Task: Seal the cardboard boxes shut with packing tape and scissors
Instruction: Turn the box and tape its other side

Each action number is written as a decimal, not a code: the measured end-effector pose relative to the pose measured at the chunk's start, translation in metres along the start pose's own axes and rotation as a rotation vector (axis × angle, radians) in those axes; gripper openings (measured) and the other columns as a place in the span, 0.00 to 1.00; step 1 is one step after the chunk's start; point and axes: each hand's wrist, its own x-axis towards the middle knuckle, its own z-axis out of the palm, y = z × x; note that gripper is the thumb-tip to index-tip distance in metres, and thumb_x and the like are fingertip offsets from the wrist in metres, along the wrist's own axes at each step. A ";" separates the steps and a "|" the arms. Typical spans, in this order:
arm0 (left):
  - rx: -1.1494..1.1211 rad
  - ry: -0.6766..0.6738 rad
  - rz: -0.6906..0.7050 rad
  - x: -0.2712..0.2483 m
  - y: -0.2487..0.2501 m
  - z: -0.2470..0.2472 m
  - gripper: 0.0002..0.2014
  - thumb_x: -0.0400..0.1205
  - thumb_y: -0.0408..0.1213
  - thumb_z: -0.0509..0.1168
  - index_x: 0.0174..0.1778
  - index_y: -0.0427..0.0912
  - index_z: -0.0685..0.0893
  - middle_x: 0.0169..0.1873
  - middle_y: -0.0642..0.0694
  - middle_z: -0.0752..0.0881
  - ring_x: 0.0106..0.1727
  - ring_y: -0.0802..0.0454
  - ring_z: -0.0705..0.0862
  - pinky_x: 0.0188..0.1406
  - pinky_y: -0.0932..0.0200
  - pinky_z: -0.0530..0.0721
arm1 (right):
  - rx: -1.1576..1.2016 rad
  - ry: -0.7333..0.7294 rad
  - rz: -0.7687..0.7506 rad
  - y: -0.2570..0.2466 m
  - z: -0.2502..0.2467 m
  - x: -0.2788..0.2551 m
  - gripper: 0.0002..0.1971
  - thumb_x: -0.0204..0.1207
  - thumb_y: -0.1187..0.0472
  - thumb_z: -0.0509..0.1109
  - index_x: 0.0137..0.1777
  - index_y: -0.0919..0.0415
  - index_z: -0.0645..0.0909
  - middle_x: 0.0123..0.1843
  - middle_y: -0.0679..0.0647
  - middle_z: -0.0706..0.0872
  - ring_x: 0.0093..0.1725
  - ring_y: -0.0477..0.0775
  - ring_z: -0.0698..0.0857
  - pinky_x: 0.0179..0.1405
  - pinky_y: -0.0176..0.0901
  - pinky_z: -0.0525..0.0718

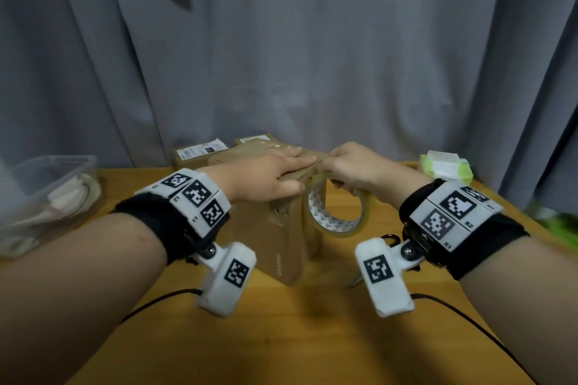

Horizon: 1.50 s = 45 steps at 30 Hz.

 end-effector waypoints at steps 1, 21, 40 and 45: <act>-0.011 0.021 0.011 -0.005 -0.004 0.001 0.29 0.85 0.47 0.58 0.81 0.61 0.57 0.83 0.51 0.54 0.83 0.53 0.51 0.82 0.54 0.48 | 0.078 -0.005 0.006 -0.001 0.002 -0.003 0.12 0.76 0.59 0.66 0.34 0.64 0.79 0.26 0.57 0.78 0.20 0.52 0.72 0.20 0.35 0.69; -0.831 0.408 -0.143 -0.038 -0.021 0.027 0.07 0.84 0.43 0.60 0.46 0.48 0.82 0.56 0.53 0.83 0.58 0.60 0.79 0.54 0.69 0.73 | -0.763 -0.163 0.395 0.124 0.070 -0.033 0.12 0.83 0.67 0.59 0.61 0.66 0.80 0.61 0.60 0.84 0.57 0.58 0.84 0.53 0.43 0.81; -1.025 0.217 -0.468 -0.058 0.021 0.013 0.12 0.83 0.47 0.63 0.51 0.42 0.81 0.37 0.47 0.85 0.36 0.52 0.84 0.34 0.61 0.82 | -0.191 -0.056 0.062 0.089 -0.018 -0.086 0.07 0.80 0.57 0.69 0.54 0.57 0.79 0.41 0.52 0.82 0.40 0.49 0.78 0.42 0.42 0.74; -1.168 0.299 -0.497 -0.054 0.035 0.014 0.08 0.82 0.40 0.64 0.42 0.38 0.82 0.26 0.43 0.85 0.20 0.52 0.83 0.22 0.63 0.83 | 0.030 0.292 -0.154 0.046 -0.016 -0.068 0.11 0.76 0.48 0.73 0.42 0.56 0.86 0.49 0.58 0.81 0.42 0.51 0.76 0.37 0.36 0.71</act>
